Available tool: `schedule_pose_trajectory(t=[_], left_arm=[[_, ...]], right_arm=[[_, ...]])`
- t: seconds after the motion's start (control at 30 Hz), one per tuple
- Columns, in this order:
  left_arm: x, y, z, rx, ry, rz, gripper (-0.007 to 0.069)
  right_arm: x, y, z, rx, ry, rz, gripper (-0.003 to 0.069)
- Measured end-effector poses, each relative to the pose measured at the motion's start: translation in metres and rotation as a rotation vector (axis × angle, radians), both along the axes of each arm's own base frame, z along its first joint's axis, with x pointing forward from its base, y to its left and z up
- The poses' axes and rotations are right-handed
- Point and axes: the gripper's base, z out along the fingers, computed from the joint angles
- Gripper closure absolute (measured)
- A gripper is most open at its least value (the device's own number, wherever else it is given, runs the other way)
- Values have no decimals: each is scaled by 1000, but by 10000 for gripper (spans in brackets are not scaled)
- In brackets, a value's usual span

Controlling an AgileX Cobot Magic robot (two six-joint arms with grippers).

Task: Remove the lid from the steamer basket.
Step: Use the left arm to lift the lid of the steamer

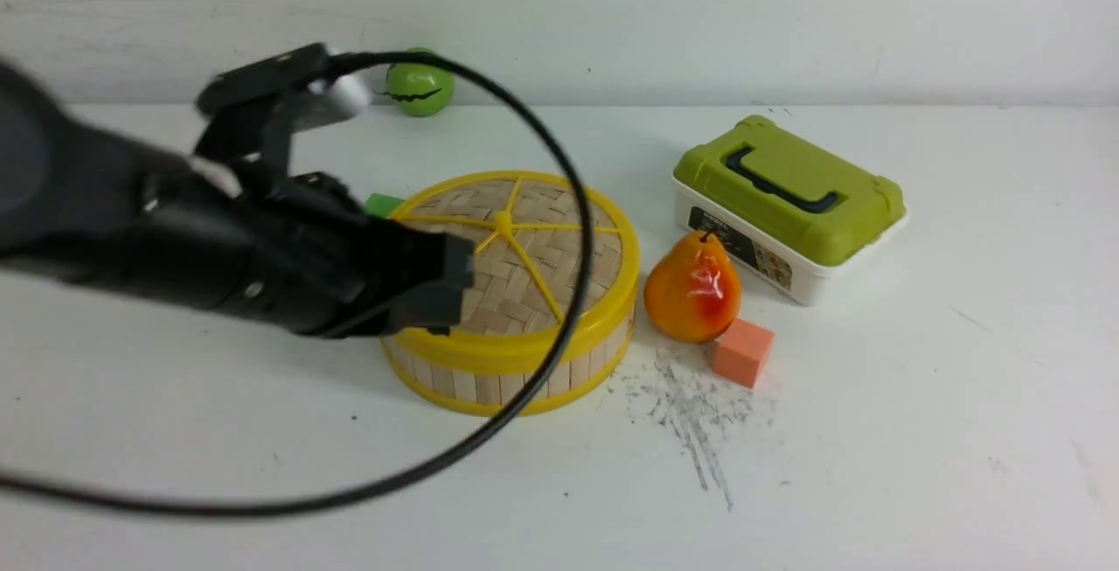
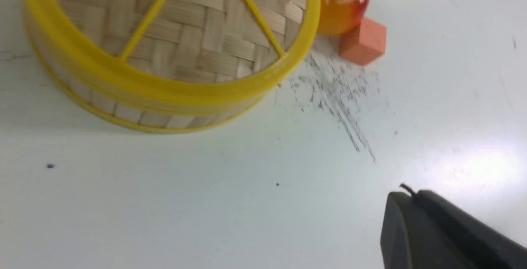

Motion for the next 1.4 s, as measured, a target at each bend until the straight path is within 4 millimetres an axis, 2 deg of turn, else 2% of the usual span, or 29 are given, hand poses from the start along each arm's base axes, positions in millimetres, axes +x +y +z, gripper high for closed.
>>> schedule_pose_trajectory(t=[0.07,0.1,0.13,0.27,0.33,0.43,0.57,0.7,0.8,0.83,0.9,1.0,1.23,1.4], left_arm=[[30,-15,6,59,66,-57,637],[31,-16,2,65,81,-61,637],[48,-22,3,98,98,-61,637],[87,-31,5,163,96,0,637],[98,-33,5,183,85,20,637],[130,-39,5,249,33,54,637],[152,-43,4,311,3,63,635],[163,-44,3,354,-13,68,579],[170,-45,-6,409,-21,31,454],[170,-45,-7,413,-20,27,446],[173,-46,-15,443,-23,-10,356],[176,-50,-22,457,-34,-33,293],[177,-68,-33,496,-76,-75,290],[182,-72,-48,492,-49,-34,336]], right_arm=[[0,0,0,0,0,0,419],[0,0,0,0,0,0,419],[0,0,0,0,0,0,419],[0,0,0,0,0,0,419],[0,0,0,0,0,0,419],[0,0,0,0,0,0,419],[0,0,0,0,0,0,419],[0,0,0,0,0,0,419],[0,0,0,0,0,0,419],[0,0,0,0,0,0,419],[0,0,0,0,0,0,419],[0,0,0,0,0,0,419],[0,0,0,0,0,0,419],[0,0,0,0,0,0,419]])
